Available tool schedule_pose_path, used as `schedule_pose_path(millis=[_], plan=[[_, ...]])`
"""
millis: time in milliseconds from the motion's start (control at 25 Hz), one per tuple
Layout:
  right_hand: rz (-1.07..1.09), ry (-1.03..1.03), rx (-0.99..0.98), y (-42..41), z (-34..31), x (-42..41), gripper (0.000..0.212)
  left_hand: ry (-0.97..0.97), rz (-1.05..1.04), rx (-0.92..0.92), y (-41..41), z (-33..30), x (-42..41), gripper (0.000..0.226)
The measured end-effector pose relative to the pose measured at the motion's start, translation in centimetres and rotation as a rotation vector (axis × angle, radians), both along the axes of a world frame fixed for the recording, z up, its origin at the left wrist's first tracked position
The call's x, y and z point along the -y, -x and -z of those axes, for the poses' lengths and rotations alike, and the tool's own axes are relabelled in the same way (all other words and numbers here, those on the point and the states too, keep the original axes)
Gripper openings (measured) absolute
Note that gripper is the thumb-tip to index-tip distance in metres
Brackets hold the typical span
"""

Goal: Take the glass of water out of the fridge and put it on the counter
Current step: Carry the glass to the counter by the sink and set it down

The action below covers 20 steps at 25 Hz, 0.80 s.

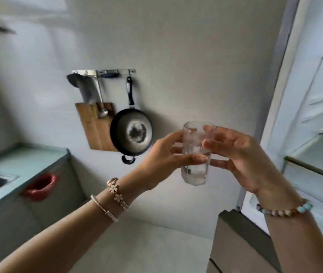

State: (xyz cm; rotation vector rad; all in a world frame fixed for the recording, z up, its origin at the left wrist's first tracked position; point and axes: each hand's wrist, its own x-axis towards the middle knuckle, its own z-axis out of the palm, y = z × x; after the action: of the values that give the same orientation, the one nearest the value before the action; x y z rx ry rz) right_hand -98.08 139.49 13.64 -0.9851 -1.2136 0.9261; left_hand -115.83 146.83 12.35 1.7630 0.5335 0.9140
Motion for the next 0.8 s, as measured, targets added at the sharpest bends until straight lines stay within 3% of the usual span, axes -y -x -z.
schedule_pose_path(millis=[320,480,640,800], plan=[[-0.711,0.038,0.018,29.6,0.4,-9.3,0.041,0.001,-0.736,0.028,29.5,1.0,4.1,0.048],[-1.006,0.022,0.037,47.5,0.8,-9.3,0.046,-0.034,-1.067,-0.039,44.8,1.0,9.6,0.054],[-1.257,0.018,0.020,63.8,1.5,-7.2,0.054,-0.056,-1.297,-0.141,57.6,1.0,15.1,0.042],[-1.434,0.071,0.010,76.1,2.4,-5.3,0.053,-0.033,-1.495,-0.201,67.1,1.6,19.0,0.045]])
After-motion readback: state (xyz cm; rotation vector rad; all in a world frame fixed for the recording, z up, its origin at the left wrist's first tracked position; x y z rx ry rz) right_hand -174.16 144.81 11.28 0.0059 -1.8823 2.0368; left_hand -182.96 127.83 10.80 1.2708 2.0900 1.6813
